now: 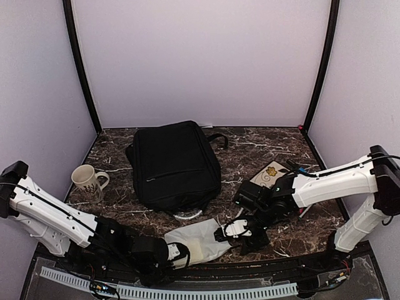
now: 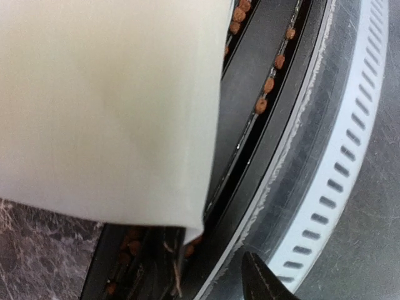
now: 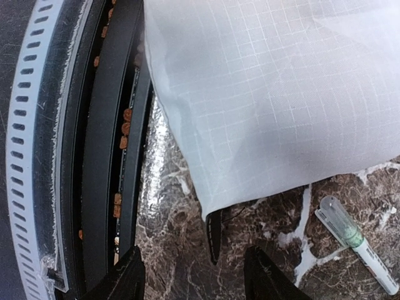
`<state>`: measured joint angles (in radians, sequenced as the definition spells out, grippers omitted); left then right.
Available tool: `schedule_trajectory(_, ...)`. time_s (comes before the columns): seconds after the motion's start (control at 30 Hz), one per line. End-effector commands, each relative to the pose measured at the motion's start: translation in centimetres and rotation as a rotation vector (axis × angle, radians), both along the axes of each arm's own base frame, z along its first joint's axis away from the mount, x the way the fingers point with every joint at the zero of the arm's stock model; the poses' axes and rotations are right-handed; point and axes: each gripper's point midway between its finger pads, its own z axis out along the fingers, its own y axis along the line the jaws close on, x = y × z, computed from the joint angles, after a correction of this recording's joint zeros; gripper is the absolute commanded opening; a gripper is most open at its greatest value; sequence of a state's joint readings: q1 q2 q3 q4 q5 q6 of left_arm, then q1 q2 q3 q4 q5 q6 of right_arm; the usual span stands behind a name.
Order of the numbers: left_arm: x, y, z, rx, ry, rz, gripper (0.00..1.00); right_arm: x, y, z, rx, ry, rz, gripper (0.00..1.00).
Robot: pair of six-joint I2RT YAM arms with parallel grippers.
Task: Pack the student bag
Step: Pick up the pencil case at the center of the board, then pass from the left arm to the right
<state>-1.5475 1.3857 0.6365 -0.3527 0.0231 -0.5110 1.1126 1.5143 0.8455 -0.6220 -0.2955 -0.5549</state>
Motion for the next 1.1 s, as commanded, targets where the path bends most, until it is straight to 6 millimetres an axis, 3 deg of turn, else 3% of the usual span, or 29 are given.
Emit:
schedule_trajectory(0.0, 1.2, -1.5, 0.2, -0.031, -0.066, 0.040, 0.49, 0.8, 2.3, 0.6, 0.057, -0.001, -0.033, 0.55)
schedule_trajectory(0.23, 3.1, -1.9, 0.5, -0.098, -0.142, 0.130, 0.38, 0.7, 4.1, 2.7, 0.110, -0.090, 0.025, 0.55)
schedule_trajectory(0.37, 3.1, -2.8, 1.3, -0.165, -0.149, 0.121, 0.20, 0.4, 4.1, 3.5, 0.118, -0.080, 0.040, 0.55)
schedule_trajectory(0.5, 2.9, -4.4, 3.4, -0.225, -0.150, 0.088, 0.01, 0.8, 5.0, 6.1, 0.183, -0.119, 0.034, 0.59)
schedule_trajectory(0.87, 7.0, -7.2, 11.5, -0.598, -0.104, 0.235, 0.00, 1.8, 7.9, 8.3, 0.237, -0.204, 0.037, 0.68)
schedule_trajectory(0.97, 7.4, -7.6, 12.2, -0.621, -0.114, 0.236, 0.00, 2.7, 8.9, 8.3, 0.260, -0.266, 0.024, 0.69)
schedule_trajectory(1.07, 7.7, -7.5, 11.8, -0.603, -0.124, 0.237, 0.00, 3.4, 9.9, 8.2, 0.287, -0.309, 0.042, 0.69)
